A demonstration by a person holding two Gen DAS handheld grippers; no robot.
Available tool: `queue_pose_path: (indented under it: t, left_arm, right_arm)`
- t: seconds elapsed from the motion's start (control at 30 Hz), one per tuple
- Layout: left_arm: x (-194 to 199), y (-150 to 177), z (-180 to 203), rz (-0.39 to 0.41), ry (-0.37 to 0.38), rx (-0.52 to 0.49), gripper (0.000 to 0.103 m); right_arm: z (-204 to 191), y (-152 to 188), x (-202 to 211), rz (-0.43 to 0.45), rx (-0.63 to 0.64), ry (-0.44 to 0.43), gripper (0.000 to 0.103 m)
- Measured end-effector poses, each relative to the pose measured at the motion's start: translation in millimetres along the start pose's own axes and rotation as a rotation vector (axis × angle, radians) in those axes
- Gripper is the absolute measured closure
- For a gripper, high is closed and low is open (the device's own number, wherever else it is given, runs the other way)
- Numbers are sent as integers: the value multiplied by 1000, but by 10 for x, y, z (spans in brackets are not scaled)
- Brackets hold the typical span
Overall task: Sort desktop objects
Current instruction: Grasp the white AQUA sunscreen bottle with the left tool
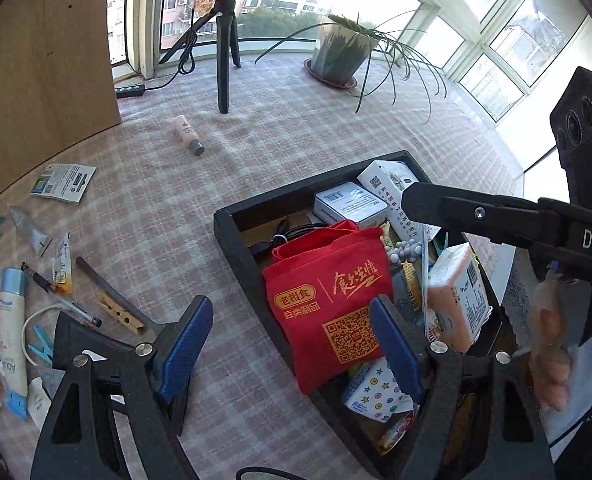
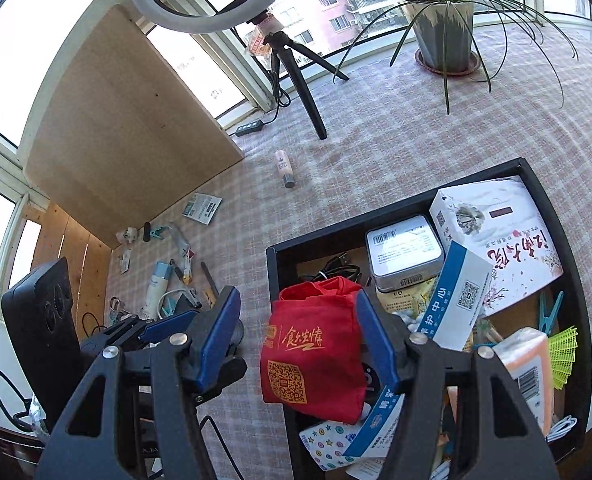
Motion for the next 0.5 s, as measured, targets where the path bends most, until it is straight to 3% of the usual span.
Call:
queue_pose_path:
  t: [0.17, 0.5]
  left_arm:
    - [303, 144, -594, 25, -75, 94, 24]
    - [921, 385, -1994, 89, -294, 288, 24]
  right_arm:
    - [-367, 83, -211, -47, 78, -60, 43]
    - [-1188, 416, -642, -168, 213, -190, 43]
Point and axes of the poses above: each gripper's, at about its wrist camera, not at the fingertips, and x roughly against the way its jaws point, z to its right, y to its underside, the point moved 9 cm from there along -x, roughly the way its jaws point, and after that the axes turned 15 degrees about z, right-handed, at the moved point
